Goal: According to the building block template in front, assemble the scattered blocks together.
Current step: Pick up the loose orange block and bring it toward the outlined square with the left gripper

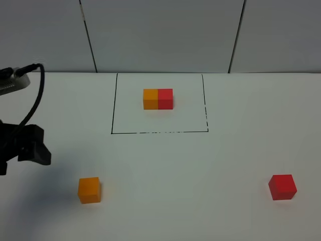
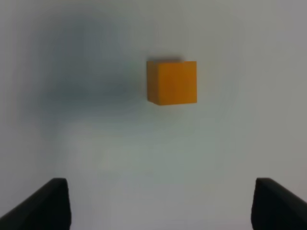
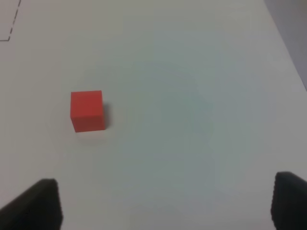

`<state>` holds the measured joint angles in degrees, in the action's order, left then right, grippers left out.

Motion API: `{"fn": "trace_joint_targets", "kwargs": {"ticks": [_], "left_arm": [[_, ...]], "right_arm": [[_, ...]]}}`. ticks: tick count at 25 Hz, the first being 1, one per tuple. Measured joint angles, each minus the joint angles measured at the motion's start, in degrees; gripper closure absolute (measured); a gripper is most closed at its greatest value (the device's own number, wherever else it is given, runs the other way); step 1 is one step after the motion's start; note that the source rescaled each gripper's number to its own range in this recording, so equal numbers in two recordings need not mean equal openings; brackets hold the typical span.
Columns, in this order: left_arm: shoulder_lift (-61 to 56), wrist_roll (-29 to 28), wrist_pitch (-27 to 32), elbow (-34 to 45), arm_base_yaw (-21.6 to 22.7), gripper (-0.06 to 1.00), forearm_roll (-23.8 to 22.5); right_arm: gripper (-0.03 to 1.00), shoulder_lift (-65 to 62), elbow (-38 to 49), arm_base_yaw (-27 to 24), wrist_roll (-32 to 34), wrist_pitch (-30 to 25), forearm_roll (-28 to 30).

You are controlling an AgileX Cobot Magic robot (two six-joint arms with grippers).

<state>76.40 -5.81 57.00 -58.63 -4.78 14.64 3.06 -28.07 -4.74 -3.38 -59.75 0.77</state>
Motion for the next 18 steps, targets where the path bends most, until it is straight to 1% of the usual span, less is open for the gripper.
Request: {"fn": "trace_joint_targets", "kwargs": {"ticks": [2, 5, 8, 10, 11, 14, 18], "left_arm": [[3.1, -0.9, -0.3, -1.5, -0.6, 0.19, 0.0], [6.6, -2.6, -0.6, -2.8, -4.3, 0.19, -1.5], [9.6, -6.4, -0.7, -3.3, -8.9, 0.19, -6.0], [11.7, -9.3, -1.2, -3.4, -11.2, 0.19, -9.5], [12.6, -10.1, -1.4, -3.4, -12.2, 0.19, -10.4], [15.8, -11.2, -1.9, -3.4, -13.9, 0.19, -11.0], [19.1, -11.5, -4.6, -3.4, -14.2, 0.19, -11.0]], "right_arm": [[0.22, 0.0, 0.0, 0.0, 0.0, 0.0, 0.0], [0.22, 0.0, 0.0, 0.0, 0.0, 0.0, 0.0], [0.22, 0.0, 0.0, 0.0, 0.0, 0.0, 0.0], [0.22, 0.0, 0.0, 0.0, 0.0, 0.0, 0.0], [0.22, 0.0, 0.0, 0.0, 0.0, 0.0, 0.0], [0.22, 0.0, 0.0, 0.0, 0.0, 0.0, 0.0], [0.22, 0.0, 0.0, 0.0, 0.0, 0.0, 0.0]]}}
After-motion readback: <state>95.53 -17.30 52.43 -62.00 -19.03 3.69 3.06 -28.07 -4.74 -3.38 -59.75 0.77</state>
